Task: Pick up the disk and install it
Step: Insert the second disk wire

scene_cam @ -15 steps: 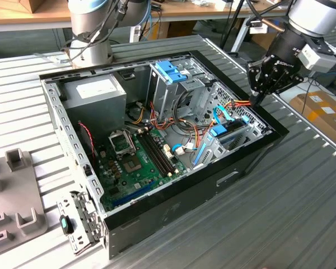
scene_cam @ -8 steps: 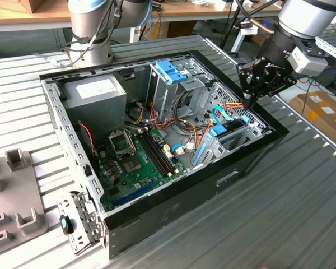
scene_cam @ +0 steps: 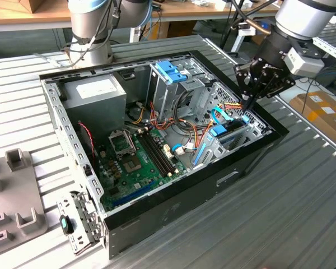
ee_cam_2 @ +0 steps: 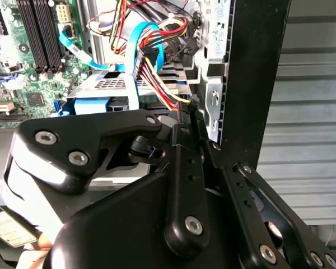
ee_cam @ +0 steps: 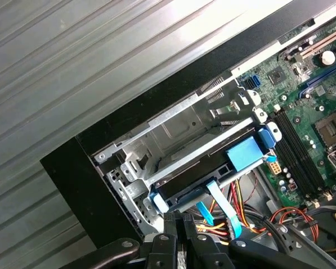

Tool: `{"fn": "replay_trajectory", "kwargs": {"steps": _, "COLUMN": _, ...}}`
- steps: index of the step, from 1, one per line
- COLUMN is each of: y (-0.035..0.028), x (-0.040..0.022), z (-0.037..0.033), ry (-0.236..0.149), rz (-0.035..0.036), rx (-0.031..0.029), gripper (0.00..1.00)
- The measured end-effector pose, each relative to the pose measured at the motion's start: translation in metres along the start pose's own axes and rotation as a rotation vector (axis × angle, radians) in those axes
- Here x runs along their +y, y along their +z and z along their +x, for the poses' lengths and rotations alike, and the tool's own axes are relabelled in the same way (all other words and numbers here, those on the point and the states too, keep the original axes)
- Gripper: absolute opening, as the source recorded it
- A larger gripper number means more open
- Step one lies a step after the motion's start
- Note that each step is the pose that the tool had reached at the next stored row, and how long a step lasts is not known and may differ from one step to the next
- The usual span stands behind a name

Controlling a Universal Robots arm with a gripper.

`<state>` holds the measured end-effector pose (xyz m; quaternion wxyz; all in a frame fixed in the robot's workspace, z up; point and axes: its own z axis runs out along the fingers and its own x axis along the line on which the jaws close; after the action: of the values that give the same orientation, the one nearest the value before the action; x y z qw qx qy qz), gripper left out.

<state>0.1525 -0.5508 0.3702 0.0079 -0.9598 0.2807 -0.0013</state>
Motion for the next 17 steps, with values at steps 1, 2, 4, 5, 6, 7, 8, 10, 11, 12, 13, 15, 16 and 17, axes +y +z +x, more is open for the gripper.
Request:
{"fn": "replay_trajectory", "kwargs": {"steps": 1, "y": 0.0001, "x": 0.0001, "z": -0.0001, "ry": 0.010, "rz": 0.0001, "rx": 0.0001, "gripper": 0.16}}
{"fn": "replay_trajectory", "kwargs": {"steps": 2, "y": 0.0001, "x": 0.0001, "z": -0.0002, "ry": 0.018, "rz": 0.0001, "rx": 0.0003, "gripper": 0.16}}
{"fn": "replay_trajectory", "kwargs": {"steps": 4, "y": 0.0002, "x": 0.0001, "z": -0.0002, "ry": 0.044, "rz": 0.0002, "rx": 0.0007, "gripper": 0.16}}
{"fn": "replay_trajectory", "kwargs": {"steps": 5, "y": 0.0002, "x": 0.0001, "z": -0.0002, "ry": 0.055, "rz": 0.0002, "rx": 0.0008, "gripper": 0.16}}
{"fn": "replay_trajectory", "kwargs": {"steps": 6, "y": 0.0003, "x": 0.0001, "z": -0.0002, "ry": 0.070, "rz": 0.0002, "rx": 0.0011, "gripper": 0.16}}
{"fn": "replay_trajectory", "kwargs": {"steps": 7, "y": 0.0003, "x": 0.0001, "z": -0.0002, "ry": 0.080, "rz": 0.0003, "rx": 0.0012, "gripper": 0.16}}
{"fn": "replay_trajectory", "kwargs": {"steps": 8, "y": 0.0003, "x": 0.0002, "z": -0.0002, "ry": 0.097, "rz": 0.0003, "rx": 0.0015, "gripper": 0.16}}
{"fn": "replay_trajectory", "kwargs": {"steps": 10, "y": 0.0004, "x": 0.0001, "z": -0.0003, "ry": 0.126, "rz": 0.0003, "rx": 0.0020, "gripper": 0.16}}
{"fn": "replay_trajectory", "kwargs": {"steps": 11, "y": 0.0005, "x": 0.0002, "z": -0.0002, "ry": 0.138, "rz": 0.0004, "rx": 0.0022, "gripper": 0.16}}
{"fn": "replay_trajectory", "kwargs": {"steps": 12, "y": 0.0005, "x": 0.0001, "z": -0.0002, "ry": 0.159, "rz": 0.0004, "rx": 0.0025, "gripper": 0.16}}
{"fn": "replay_trajectory", "kwargs": {"steps": 13, "y": 0.0006, "x": 0.0001, "z": -0.0002, "ry": 0.183, "rz": 0.0005, "rx": 0.0029, "gripper": 0.16}}
{"fn": "replay_trajectory", "kwargs": {"steps": 15, "y": 0.0007, "x": 0.0001, "z": -0.0002, "ry": 0.214, "rz": 0.0005, "rx": 0.0034, "gripper": 0.16}}
{"fn": "replay_trajectory", "kwargs": {"steps": 16, "y": 0.0008, "x": 0.0002, "z": -0.0002, "ry": 0.234, "rz": 0.0005, "rx": 0.0038, "gripper": 0.16}}
{"fn": "replay_trajectory", "kwargs": {"steps": 17, "y": 0.0009, "x": 0.0001, "z": -0.0002, "ry": 0.248, "rz": 0.0006, "rx": 0.0039, "gripper": 0.16}}
